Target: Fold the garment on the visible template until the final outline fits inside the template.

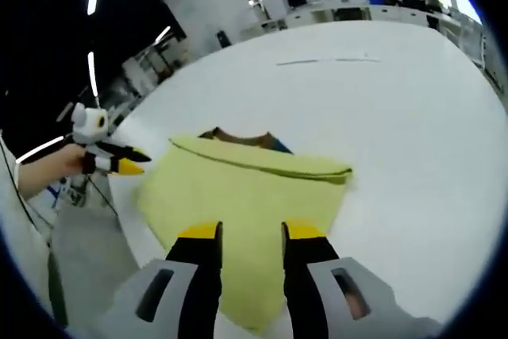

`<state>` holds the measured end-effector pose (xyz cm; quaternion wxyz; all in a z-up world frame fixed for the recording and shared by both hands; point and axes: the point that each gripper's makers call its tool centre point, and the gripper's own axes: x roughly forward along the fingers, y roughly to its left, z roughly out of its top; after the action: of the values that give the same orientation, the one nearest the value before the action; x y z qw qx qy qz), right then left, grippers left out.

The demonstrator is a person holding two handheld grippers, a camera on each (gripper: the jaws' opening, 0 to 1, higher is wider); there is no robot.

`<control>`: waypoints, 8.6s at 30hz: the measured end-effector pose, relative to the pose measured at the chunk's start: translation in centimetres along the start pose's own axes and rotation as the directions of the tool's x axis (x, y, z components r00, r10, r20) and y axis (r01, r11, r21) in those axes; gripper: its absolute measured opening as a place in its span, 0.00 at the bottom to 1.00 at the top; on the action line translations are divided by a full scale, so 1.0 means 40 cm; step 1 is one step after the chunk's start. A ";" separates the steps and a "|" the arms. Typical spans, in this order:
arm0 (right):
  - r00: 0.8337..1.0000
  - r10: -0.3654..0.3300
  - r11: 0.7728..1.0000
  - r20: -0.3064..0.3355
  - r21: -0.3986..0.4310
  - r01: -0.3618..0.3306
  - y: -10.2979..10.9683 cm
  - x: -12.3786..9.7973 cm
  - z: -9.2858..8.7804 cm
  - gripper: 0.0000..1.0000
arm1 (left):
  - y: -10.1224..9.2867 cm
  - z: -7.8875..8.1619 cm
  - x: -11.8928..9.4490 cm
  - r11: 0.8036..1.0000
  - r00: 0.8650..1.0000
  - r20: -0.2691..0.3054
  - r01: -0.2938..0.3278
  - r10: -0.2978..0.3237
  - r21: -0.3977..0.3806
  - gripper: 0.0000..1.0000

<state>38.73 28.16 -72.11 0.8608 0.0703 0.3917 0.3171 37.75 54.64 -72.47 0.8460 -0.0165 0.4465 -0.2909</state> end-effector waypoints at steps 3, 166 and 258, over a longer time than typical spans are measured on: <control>1.000 -0.029 1.000 0.010 0.002 0.029 -0.015 0.016 0.010 0.28 | 0.014 0.016 0.013 0.999 1.000 0.015 -0.027 0.027 0.019 0.28; 0.996 -0.068 0.996 -0.053 -0.067 0.065 0.036 -0.085 -0.032 0.62 | 0.001 -0.011 -0.131 0.999 0.999 -0.013 -0.042 0.042 0.000 0.65; 0.996 0.079 0.993 0.039 -0.093 -0.075 0.169 -0.415 -0.126 0.89 | -0.183 -0.141 -0.418 0.995 0.994 0.048 0.101 -0.102 0.010 0.99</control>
<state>23.63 22.89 -62.60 0.8584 0.0528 0.3553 0.3661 22.71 58.36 -61.28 0.8407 -0.0431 0.4234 -0.3347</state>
